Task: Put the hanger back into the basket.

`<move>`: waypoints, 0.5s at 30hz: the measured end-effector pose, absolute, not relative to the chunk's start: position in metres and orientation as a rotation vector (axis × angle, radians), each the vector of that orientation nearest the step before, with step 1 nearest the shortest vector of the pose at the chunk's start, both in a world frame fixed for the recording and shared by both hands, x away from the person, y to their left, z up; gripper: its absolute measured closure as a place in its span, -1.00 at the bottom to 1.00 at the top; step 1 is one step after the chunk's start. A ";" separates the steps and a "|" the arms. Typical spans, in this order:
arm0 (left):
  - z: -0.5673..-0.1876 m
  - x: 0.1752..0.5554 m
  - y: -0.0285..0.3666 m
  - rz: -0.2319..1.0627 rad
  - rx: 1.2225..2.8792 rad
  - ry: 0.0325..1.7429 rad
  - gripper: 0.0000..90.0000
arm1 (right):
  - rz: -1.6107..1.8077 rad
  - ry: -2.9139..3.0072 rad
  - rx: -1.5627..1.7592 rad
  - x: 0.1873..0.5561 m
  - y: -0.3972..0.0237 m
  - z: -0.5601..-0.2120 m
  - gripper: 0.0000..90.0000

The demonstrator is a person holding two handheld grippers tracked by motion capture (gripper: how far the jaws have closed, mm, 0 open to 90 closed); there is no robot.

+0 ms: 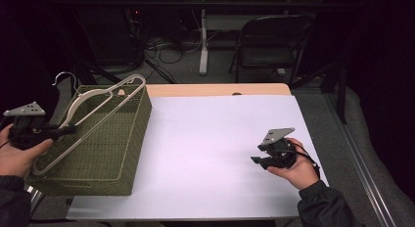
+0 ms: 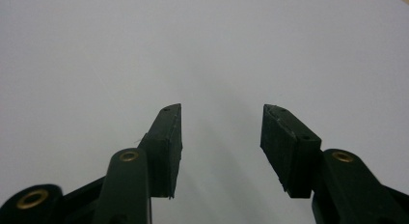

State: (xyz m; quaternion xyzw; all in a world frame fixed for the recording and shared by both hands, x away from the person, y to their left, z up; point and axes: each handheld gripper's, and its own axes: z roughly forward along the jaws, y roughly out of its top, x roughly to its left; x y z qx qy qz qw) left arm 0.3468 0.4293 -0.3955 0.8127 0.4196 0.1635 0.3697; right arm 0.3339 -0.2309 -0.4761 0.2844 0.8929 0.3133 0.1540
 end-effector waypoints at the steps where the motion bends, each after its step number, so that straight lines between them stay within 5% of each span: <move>1: -0.397 0.346 0.434 0.429 2.089 1.085 0.94 | 0.898 2.560 0.815 0.334 -0.231 -0.477 0.10; 15: -0.412 0.352 0.438 0.404 2.145 1.102 0.94 | 0.905 2.564 0.830 0.334 -0.231 -0.481 0.10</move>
